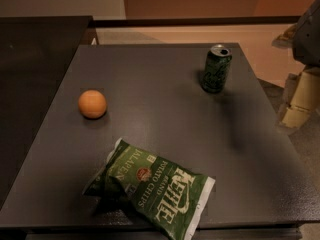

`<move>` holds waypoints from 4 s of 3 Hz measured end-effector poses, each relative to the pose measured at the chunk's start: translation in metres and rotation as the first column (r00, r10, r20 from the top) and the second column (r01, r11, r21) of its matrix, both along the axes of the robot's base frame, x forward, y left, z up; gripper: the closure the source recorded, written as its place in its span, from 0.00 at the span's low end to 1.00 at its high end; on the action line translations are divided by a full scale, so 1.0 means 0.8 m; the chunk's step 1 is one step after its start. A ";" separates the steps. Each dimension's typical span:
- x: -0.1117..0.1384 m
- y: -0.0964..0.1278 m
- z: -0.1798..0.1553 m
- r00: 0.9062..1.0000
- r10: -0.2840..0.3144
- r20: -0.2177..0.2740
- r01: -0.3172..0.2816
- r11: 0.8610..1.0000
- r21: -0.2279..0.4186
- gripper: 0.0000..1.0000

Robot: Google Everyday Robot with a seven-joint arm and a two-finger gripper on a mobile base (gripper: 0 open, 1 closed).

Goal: Move green can near orange

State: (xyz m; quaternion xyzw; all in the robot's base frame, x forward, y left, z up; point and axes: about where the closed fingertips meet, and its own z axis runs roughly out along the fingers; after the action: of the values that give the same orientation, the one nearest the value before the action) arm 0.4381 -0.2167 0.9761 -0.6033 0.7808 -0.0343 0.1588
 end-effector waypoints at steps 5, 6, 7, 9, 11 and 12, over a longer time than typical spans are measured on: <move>0.155 -0.003 -0.035 0.974 -0.210 0.084 0.179 0.942 0.284 0.00; 0.192 0.004 -0.048 0.970 -0.231 0.078 0.190 0.917 0.352 0.00; 0.218 0.019 -0.068 0.972 -0.231 0.051 0.191 0.895 0.402 0.00; 0.240 0.045 -0.102 0.977 -0.212 0.003 0.188 0.872 0.452 0.00; 0.242 0.058 -0.093 0.981 -0.196 0.006 0.165 0.843 0.512 0.41; 0.232 0.067 -0.084 0.984 -0.179 0.007 0.148 0.837 0.527 0.64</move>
Offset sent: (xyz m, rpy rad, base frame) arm 0.0493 -0.0035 -0.0108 0.1097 -0.0715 -0.1007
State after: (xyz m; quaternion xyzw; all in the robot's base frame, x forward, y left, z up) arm 0.6241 -0.1631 0.9087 -0.4670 0.8043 0.1495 0.3357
